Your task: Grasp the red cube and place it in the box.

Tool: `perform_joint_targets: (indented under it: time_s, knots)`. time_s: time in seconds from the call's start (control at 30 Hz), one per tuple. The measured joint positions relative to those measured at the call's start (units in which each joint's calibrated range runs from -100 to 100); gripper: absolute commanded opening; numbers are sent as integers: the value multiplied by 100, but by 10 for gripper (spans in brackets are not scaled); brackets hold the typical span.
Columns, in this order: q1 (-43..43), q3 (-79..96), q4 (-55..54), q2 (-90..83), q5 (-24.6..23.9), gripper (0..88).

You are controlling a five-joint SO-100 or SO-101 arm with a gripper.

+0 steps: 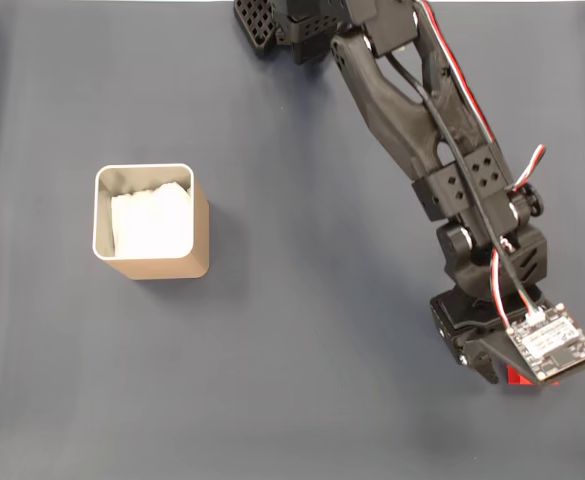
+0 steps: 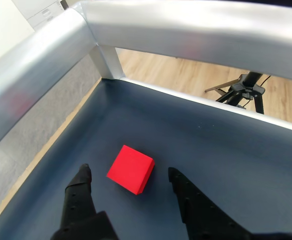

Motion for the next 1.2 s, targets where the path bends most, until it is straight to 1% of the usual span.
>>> perform_joint_targets:
  time_s: [0.33,0.67,1.0,1.2]
  knots:
    - [-68,-665,0,633,-20,383]
    - [-128,-701,0,794,-20,371]
    - [-225,-710,301,785,-24,355]
    - [-225,-710,390,785,-24,325]
